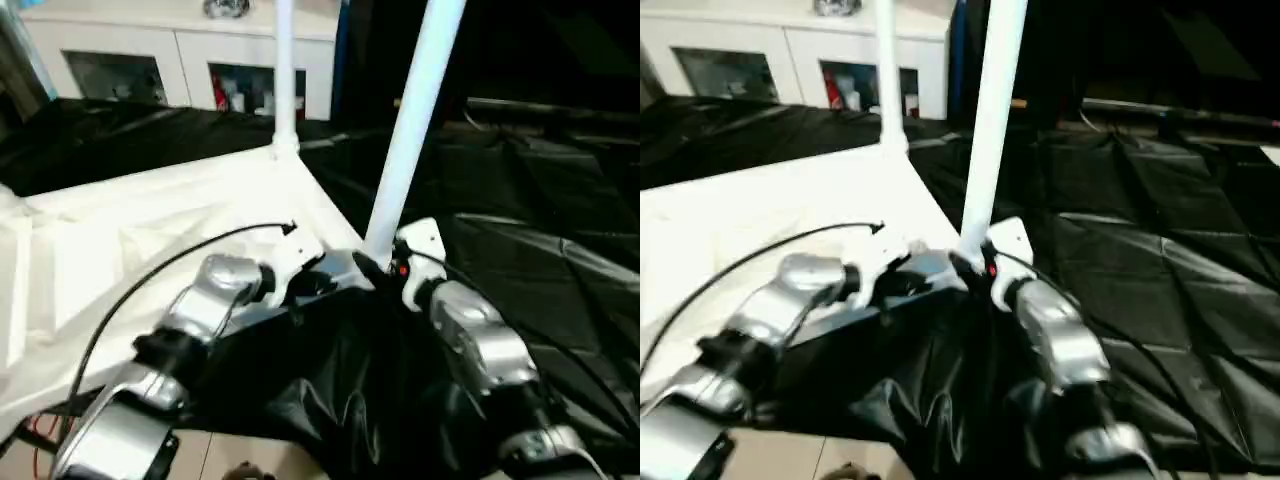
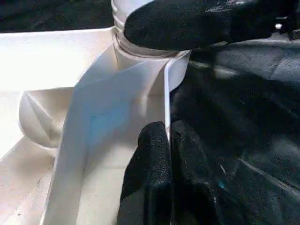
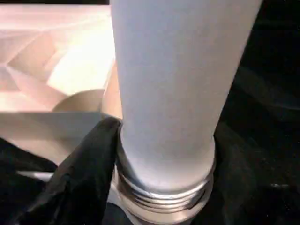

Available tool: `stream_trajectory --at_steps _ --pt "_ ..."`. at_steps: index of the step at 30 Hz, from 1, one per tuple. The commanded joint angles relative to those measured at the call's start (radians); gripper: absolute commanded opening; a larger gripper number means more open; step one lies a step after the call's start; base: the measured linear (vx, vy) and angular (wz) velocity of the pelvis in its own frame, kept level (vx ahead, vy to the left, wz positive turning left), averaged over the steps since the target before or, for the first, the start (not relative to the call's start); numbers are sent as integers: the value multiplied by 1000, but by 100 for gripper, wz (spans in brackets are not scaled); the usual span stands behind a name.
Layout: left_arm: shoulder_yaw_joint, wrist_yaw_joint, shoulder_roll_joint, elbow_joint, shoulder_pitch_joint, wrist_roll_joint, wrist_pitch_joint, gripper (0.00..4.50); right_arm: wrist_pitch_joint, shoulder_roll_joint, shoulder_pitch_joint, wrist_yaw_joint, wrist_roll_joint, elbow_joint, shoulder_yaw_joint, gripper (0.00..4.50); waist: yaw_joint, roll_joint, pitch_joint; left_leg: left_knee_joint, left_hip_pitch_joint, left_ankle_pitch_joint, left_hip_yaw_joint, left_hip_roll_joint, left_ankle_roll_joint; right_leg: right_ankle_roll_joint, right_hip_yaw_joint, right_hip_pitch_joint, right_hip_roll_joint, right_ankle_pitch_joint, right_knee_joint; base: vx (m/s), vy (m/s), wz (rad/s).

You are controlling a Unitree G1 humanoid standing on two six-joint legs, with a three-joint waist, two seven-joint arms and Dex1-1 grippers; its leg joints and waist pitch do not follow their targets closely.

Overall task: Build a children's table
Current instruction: Rotate leg to tighten

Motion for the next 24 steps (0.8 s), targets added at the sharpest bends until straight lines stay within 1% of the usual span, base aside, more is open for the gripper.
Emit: stream_trajectory --at_steps 1,2,3,4,5,6,7,9,10,11,13,14,15,16,17,19,20,21,22,23,24 --pt "31 68 -46 1 -31 -20 -46 0 25 67 13 75 37 11 76 351 -5 -3 -55 -85 16 -203 -40 82 -3 -189 65 24 -109 -177 -89 0 0 0" --pt "30 33 -36 -6 -24 -22 -56 0 28 58 15 91 25 -5 81 364 -6 -3 -56 -84 16 -200 -39 82 0 -191 65 24 -109 -167 -90 0 0 0" --pt "27 15 -29 -7 -20 -23 -69 0 28 48 17 99 14 -13 87 387 -6 -3 -55 -84 16 -200 -39 82 1 -192 66 24 -109 -167 -89 0 0 0" --pt "25 -14 -19 -16 -11 -30 -85 0 26 30 21 119 9 -24 94 393 -6 -4 -55 -84 15 -199 -39 82 3 -191 66 26 -110 -171 -90 0 0 0" --pt "24 -31 -14 -16 -7 -34 -99 0 20 20 22 130 6 -26 97 393 -5 -6 -55 -83 13 -195 -38 82 8 -189 66 27 -112 -172 -91 0 0 0" --pt "24 -31 -14 -16 -7 -34 -99 0 20 20 22 130 6 -26 97 393 -5 -5 -56 -82 13 -192 -38 82 9 -189 66 28 -111 -169 -90 0 0 0" --pt "21 -66 4 -31 6 -40 -109 0 19 -15 28 176 7 -44 105 393 -5 -7 -55 -83 13 -182 -38 82 12 -187 66 28 -111 -162 -90 0 0 0" --pt "18 -106 30 -47 21 -43 -119 0 17 -64 36 240 8 -66 111 393 -5 -7 -56 -80 11 -169 -36 82 22 -191 66 29 -109 -136 -86 0 0 0" --pt "15 -145 57 -68 38 -48 -126 0 13 -113 43 302 11 -88 115 393 -4 -6 -56 -80 12 -167 -36 83 27 -194 65 29 -109 -134 -87 0 0 0" --pt "15 -146 57 -68 38 -48 -126 0 13 -114 43 303 11 -88 115 393 -3 -11 -57 -79 12 -162 -35 83 29 -193 65 32 -109 -129 -87 0 0 0" --pt "14 -194 87 -95 58 -60 -137 0 3 -164 47 371 16 -107 115 393 -2 -9 -58 -75 9 -138 -33 83 45 -201 65 32 -109 -95 -81 0 0 0" --pt "14 -194 87 -95 58 -60 -137 0 3 -164 47 371 16 -107 115 393 -3 -8 -58 -74 9 -134 -32 83 49 -204 65 30 -107 -88 -80 0 0 0" --pt "14 -228 102 -116 70 -72 -139 0 -6 -188 47 405 16 -111 115 393 -3 -9 -58 -75 10 -128 -31 83 52 -210 64 28 -106 -78 -79 0 0 0" --pt "14 -228 102 -116 70 -72 -139 0 -6 -188 47 405 16 -111 115 393 -2 -9 -59 -74 10 -121 -32 84 53 -217 63 30 -107 -70 -77 0 0 0" --pt "15 -260 118 -140 85 -82 -136 0 -13 -213 46 441 19 -115 115 393 -1 -12 -60 -73 10 -117 -31 85 57 -222 63 30 -107 -61 -75 0 0 0" --pt "11 -323 150 -187 110 -103 -114 0 -23 -252 42 503 27 -122 117 393 -1 -11 -61 -72 9 -110 -31 86 63 -227 62 31 -107 -50 -73 0 0 0" --pt "10 -344 160 -202 118 -108 -111 0 -25 -265 42 528 32 -126 120 393 -1 -10 -61 -70 8 -102 -29 85 71 -232 62 29 -105 -34 -71 0 0 0" --pt "4 -366 173 -217 127 -111 -104 0 -29 -280 43 559 34 -133 129 393 0 -14 -64 -67 8 -87 -28 84 81 -236 62 30 -104 -12 -68 0 0 0" --pt "0 -379 181 -227 133 -111 -101 0 -33 -290 45 579 34 -137 136 393 3 -13 -65 -64 9 -70 -24 84 94 -244 62 26 -101 17 -64 0 0 0" --pt "-5 -396 191 -238 140 -113 -96 0 -37 -299 46 601 33 -141 142 393 4 -12 -65 -64 7 -62 -24 84 99 -247 60 27 -101 30 -61 0 0 0" --pt "-10 -414 199 -250 146 -119 -87 0 -41 -304 47 614 31 -143 146 393 5 -14 -64 -63 6 -62 -23 84 105 -249 59 24 -100 32 -61 0 0 0"
